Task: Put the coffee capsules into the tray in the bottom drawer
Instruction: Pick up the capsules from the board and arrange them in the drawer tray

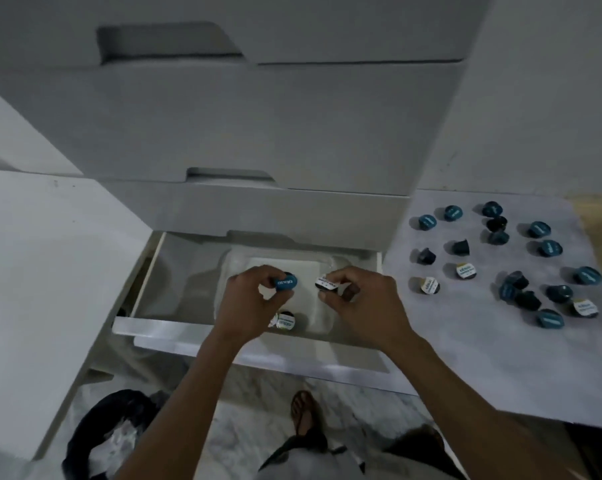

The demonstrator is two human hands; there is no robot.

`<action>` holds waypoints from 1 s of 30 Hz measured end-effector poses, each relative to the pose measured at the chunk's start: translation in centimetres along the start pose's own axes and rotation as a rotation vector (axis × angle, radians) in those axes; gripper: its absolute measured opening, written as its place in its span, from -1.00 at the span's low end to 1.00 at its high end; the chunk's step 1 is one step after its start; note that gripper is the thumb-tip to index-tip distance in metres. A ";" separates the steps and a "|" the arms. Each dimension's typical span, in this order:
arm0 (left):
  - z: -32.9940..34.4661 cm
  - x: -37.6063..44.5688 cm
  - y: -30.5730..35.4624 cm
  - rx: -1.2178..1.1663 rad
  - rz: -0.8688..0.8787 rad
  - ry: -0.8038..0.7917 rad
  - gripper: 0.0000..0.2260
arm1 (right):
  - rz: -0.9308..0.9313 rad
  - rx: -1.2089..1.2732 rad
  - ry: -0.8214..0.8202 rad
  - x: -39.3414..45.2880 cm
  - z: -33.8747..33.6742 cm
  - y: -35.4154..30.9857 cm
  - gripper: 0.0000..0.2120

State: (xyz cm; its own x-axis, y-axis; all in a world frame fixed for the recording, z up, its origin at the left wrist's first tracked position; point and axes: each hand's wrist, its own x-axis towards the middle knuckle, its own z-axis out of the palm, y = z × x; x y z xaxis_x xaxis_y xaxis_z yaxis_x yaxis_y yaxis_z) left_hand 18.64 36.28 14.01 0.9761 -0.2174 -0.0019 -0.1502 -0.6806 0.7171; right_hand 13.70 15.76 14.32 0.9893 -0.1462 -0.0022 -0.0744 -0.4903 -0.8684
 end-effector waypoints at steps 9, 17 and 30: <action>3.3 5.5 -5.1 0.080 -0.031 -0.351 -0.83 | 0.119 -0.508 -0.300 3.1 6.1 3.3 -0.82; 5.7 6.3 -6.1 0.119 -0.120 -0.450 -0.84 | 0.083 -0.683 -0.441 4.4 6.8 4.3 -0.88; 5.5 6.0 -6.6 0.083 -0.114 -0.483 -0.84 | 0.072 -0.769 -0.489 4.4 6.3 4.3 -0.80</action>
State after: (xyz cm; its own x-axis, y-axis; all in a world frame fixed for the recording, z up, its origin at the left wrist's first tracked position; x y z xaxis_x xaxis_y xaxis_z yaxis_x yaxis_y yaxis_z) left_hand 24.63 35.67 5.41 0.8058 -0.4240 -0.4133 -0.0779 -0.7679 0.6358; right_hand 18.54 18.47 7.44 0.9090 0.0954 -0.4058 -0.0282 -0.9572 -0.2881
